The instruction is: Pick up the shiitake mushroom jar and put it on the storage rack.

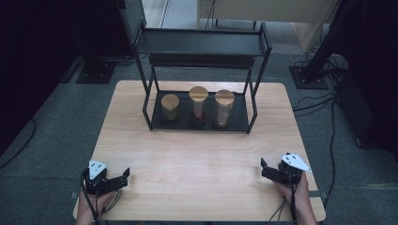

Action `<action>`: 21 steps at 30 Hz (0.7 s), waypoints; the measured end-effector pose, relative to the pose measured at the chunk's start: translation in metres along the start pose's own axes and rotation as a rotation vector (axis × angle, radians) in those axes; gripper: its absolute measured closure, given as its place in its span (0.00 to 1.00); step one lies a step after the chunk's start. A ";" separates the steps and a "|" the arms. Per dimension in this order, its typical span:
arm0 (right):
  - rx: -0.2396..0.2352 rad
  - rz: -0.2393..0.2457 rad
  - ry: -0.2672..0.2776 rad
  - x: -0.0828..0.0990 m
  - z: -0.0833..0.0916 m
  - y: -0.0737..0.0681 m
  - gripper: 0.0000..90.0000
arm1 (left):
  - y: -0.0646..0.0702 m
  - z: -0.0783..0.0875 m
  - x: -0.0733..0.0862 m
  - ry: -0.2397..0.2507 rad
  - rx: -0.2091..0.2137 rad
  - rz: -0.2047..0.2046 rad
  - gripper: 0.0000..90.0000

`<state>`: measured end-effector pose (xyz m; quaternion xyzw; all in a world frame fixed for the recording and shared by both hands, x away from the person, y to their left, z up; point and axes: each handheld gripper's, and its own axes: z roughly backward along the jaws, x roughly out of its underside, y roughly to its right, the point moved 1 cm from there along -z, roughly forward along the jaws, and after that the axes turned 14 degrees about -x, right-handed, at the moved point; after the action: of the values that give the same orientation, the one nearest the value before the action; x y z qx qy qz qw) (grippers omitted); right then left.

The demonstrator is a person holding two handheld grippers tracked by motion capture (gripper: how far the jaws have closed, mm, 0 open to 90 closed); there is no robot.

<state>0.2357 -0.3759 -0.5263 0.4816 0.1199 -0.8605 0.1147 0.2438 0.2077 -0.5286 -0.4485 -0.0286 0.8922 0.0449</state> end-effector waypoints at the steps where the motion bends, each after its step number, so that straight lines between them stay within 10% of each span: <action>1: 0.002 -0.001 0.001 0.001 0.001 0.001 0.00 | 0.000 0.000 0.000 0.000 0.000 0.000 0.01; 21: 0.027 -0.023 0.013 0.017 0.034 0.017 0.00 | 0.000 0.000 0.000 0.000 -0.003 -0.003 0.01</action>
<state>0.2053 -0.4044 -0.5259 0.4873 0.1146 -0.8601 0.0977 0.2438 0.2072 -0.5287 -0.4487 -0.0307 0.8920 0.0454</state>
